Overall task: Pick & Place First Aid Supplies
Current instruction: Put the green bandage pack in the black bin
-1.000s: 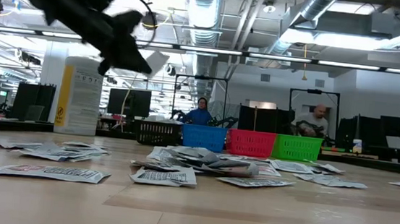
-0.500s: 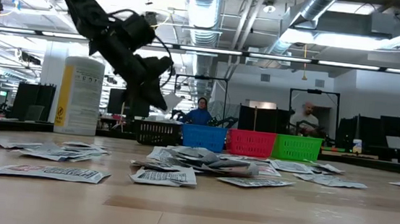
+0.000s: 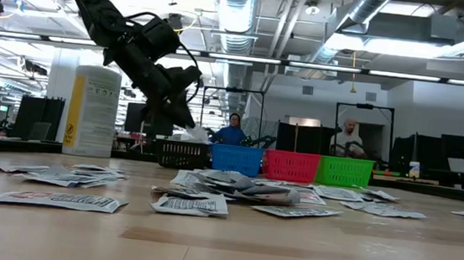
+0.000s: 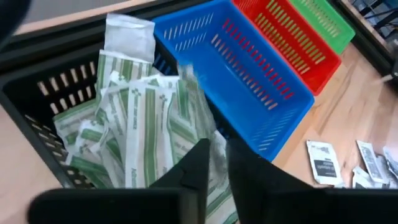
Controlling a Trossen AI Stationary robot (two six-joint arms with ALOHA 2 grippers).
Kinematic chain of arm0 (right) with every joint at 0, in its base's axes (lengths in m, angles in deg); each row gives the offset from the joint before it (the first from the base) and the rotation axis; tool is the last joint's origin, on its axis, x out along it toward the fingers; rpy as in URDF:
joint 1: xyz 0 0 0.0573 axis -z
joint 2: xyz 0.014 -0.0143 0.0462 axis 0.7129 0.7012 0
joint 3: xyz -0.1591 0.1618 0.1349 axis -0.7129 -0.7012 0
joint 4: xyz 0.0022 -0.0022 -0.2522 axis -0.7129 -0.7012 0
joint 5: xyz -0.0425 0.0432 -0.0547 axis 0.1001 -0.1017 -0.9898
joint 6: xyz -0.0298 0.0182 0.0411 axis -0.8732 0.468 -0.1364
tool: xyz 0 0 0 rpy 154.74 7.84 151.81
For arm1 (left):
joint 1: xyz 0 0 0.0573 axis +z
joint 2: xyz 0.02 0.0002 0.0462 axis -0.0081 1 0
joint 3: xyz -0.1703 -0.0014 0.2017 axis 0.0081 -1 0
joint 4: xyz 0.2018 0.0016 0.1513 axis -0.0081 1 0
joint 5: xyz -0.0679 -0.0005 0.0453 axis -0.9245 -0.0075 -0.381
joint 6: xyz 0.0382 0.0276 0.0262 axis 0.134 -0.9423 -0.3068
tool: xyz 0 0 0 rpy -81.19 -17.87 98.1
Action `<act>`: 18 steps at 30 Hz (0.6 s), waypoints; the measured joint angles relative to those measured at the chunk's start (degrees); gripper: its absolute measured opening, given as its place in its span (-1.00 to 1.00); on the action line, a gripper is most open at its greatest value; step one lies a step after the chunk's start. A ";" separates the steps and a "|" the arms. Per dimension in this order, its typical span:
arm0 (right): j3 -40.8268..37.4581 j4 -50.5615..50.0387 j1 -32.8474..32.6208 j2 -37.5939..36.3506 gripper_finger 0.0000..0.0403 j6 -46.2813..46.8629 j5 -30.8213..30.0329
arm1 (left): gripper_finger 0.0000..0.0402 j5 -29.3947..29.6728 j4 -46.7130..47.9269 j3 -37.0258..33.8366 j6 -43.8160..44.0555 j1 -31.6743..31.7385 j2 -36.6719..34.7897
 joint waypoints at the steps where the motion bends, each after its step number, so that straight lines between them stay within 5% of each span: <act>1: 0.00 0.01 -0.15 0.00 -0.30 0.61 0.02 | -0.67 0.01 0.00 0.00 0.00 0.05 -0.01; 10: 0.00 -0.17 -1.56 0.02 -0.29 0.22 -0.04 | -0.25 -2.11 0.37 0.00 -0.02 0.22 -1.26; 18: -4.00 -0.40 -1.80 0.01 -0.32 0.54 -0.22 | -0.19 -2.38 2.76 -0.02 -0.44 0.10 -11.32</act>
